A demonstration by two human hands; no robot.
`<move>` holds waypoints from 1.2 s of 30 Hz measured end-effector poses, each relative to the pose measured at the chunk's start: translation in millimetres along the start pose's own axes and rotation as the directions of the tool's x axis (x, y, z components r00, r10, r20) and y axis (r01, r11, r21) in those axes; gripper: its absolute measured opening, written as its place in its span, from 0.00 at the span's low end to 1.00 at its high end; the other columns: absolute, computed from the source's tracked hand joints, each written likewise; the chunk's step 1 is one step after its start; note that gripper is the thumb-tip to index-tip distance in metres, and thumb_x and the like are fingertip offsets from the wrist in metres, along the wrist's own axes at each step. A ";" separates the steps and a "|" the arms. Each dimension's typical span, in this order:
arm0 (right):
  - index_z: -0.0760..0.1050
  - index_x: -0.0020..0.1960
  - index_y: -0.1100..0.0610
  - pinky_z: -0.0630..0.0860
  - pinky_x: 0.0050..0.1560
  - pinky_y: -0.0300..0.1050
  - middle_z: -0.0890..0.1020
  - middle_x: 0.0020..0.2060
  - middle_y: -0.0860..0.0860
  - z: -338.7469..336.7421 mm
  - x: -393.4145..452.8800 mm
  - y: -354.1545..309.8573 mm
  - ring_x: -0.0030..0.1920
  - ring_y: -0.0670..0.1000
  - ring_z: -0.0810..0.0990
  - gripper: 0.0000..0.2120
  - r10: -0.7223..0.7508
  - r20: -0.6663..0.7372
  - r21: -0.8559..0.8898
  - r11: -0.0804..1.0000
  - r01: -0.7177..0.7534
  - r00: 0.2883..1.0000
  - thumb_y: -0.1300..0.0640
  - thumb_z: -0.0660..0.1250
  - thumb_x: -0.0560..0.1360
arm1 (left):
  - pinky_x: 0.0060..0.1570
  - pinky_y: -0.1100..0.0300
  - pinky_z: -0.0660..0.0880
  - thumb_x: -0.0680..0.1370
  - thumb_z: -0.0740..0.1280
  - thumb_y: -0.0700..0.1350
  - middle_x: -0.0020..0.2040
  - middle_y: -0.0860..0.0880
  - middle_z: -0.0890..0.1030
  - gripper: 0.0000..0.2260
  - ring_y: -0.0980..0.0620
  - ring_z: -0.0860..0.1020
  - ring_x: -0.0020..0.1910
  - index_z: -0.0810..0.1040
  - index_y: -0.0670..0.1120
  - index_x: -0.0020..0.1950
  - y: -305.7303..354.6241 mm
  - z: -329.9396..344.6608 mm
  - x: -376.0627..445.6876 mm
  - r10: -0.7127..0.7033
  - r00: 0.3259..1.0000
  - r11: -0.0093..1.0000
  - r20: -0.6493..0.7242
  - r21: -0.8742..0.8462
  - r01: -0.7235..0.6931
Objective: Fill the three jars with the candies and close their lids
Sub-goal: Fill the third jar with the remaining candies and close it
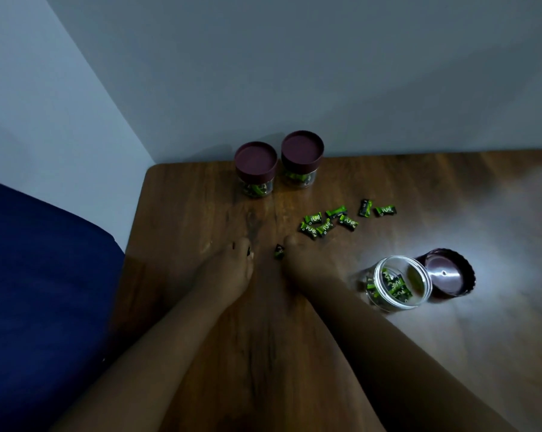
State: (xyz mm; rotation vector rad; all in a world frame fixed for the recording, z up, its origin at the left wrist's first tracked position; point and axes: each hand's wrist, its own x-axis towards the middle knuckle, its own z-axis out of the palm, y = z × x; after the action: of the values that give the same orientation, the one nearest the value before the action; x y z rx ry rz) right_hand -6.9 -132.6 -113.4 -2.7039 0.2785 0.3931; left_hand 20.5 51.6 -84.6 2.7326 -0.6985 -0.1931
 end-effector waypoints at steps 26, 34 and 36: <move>0.81 0.53 0.56 0.71 0.42 0.44 0.84 0.47 0.53 -145.6 -93.3 163.0 0.46 0.53 0.80 0.13 0.002 -0.047 0.045 0.999 0.000 0.999 0.48 0.71 0.77 | 0.43 0.59 0.66 0.72 0.76 0.48 0.56 0.43 0.83 0.17 0.42 0.80 0.56 0.79 0.46 0.58 243.9 15.5 34.0 0.030 0.954 0.987 0.297 -0.157 0.017; 0.78 0.63 0.57 0.77 0.49 0.45 0.83 0.56 0.54 -144.3 -96.1 156.9 0.54 0.53 0.81 0.13 -0.055 -0.034 0.098 0.993 0.058 0.998 0.52 0.66 0.81 | 0.35 0.60 0.72 0.70 0.77 0.44 0.48 0.47 0.84 0.14 0.45 0.84 0.44 0.81 0.47 0.54 242.3 7.4 27.6 0.016 0.959 0.954 0.283 -0.291 0.070; 0.79 0.62 0.56 0.73 0.45 0.42 0.83 0.55 0.53 -145.6 -97.2 160.8 0.51 0.50 0.80 0.13 -0.065 -0.038 0.110 0.992 0.069 0.997 0.52 0.66 0.81 | 0.30 0.62 0.74 0.69 0.79 0.46 0.44 0.51 0.83 0.14 0.54 0.82 0.34 0.81 0.49 0.52 231.5 4.0 23.8 -0.019 0.962 0.911 0.274 -0.392 0.130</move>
State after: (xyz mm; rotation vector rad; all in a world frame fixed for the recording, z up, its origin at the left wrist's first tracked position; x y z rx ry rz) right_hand -104.3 -323.8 -11.1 -2.6051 0.2124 0.3029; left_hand -62.6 -153.7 -12.8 2.3515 -0.5442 -0.6568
